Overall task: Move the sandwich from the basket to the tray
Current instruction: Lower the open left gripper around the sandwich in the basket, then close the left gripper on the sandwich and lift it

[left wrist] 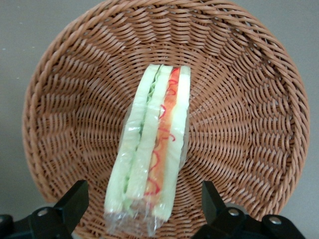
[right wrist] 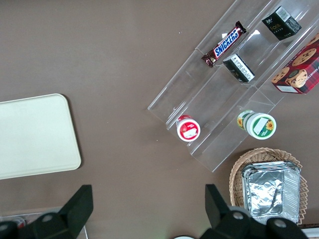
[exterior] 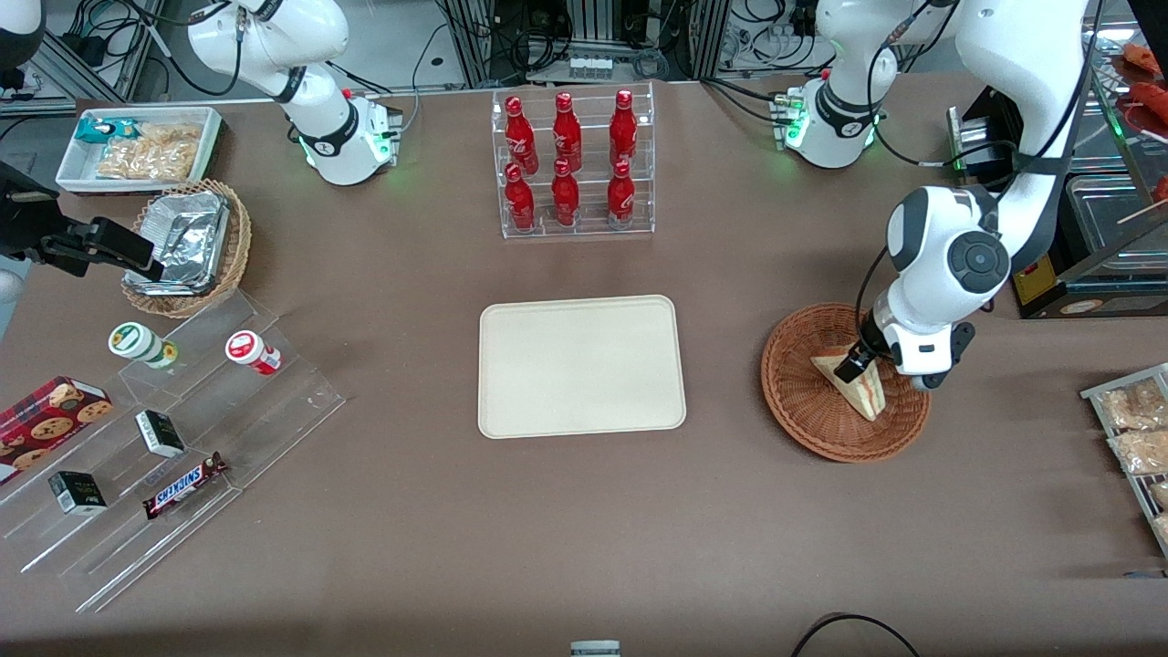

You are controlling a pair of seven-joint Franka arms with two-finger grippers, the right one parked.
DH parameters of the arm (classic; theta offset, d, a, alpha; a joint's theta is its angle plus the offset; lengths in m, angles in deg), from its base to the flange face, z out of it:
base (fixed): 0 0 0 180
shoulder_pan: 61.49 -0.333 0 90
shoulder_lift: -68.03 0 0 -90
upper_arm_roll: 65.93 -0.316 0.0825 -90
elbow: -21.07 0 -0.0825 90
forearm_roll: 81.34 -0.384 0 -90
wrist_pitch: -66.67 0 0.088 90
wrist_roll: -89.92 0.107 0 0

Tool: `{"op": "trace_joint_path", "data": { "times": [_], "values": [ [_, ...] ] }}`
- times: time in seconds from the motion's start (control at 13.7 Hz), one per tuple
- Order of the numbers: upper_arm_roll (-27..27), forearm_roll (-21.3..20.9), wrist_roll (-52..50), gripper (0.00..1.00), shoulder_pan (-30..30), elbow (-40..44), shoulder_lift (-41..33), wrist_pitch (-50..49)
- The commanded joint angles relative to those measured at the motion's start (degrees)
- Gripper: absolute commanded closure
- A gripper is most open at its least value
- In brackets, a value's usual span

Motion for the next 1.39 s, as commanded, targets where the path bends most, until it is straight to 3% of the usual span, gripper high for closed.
{"op": "trace_joint_path", "data": {
  "times": [0.0, 0.15, 0.22, 0.29, 0.51, 0.88, 1.31],
  "values": [
    [-0.02, -0.55, -1.05, 0.08, -0.03, -0.14, 1.38, 2.11],
    [-0.1, -0.55, -0.61, 0.65, -0.11, -0.14, 1.04, 1.67],
    [-0.1, -0.55, -0.52, 0.81, -0.03, -0.14, 0.95, 1.59],
    [-0.1, -0.55, -0.44, 0.87, -0.03, -0.05, 0.95, 1.5],
    [-0.19, -2.74, 0.87, 0.93, 0.15, 0.47, -0.54, -1.48],
    [0.16, -3.19, 11.31, 0.94, 2.25, 13.38, -1.87, -24.75],
    [0.25, -2.83, 22.66, 0.96, 10.68, 16.2, 0.23, -26.19]
  ]
}}
